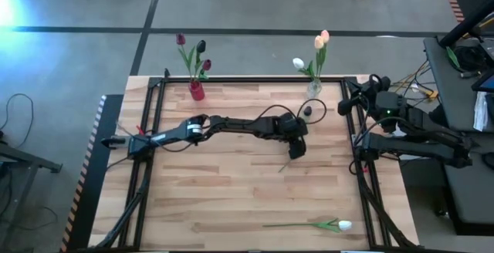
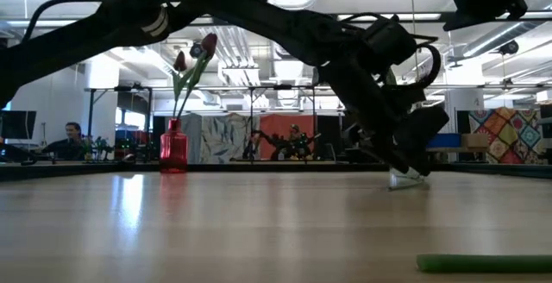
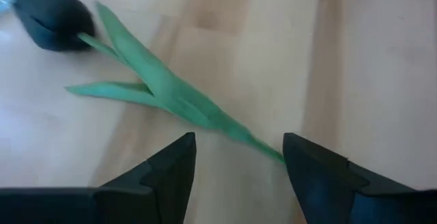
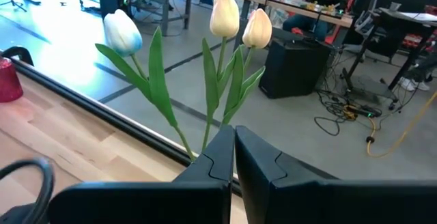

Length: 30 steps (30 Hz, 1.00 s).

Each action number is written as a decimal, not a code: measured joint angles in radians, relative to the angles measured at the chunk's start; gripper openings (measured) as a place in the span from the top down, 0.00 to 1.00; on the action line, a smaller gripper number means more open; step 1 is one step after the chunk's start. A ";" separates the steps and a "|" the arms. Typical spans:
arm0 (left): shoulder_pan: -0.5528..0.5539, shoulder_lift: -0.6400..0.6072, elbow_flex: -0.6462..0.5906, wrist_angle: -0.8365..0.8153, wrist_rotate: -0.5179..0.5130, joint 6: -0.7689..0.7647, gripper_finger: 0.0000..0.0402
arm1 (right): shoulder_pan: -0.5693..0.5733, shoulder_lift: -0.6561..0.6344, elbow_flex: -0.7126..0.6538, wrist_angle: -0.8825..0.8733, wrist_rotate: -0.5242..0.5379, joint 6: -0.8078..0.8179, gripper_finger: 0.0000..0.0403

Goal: Sort flowers into vase by color
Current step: Put the black flower into the red vase

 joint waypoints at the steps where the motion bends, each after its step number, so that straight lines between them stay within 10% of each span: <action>1: 0.004 0.000 0.000 0.011 0.000 -0.004 0.49 | 0.000 0.000 0.000 0.000 0.000 0.000 0.98; 30: 0.063 0.032 -0.011 0.079 0.142 -0.025 0.61 | 0.000 0.002 0.000 0.052 -0.001 0.000 0.98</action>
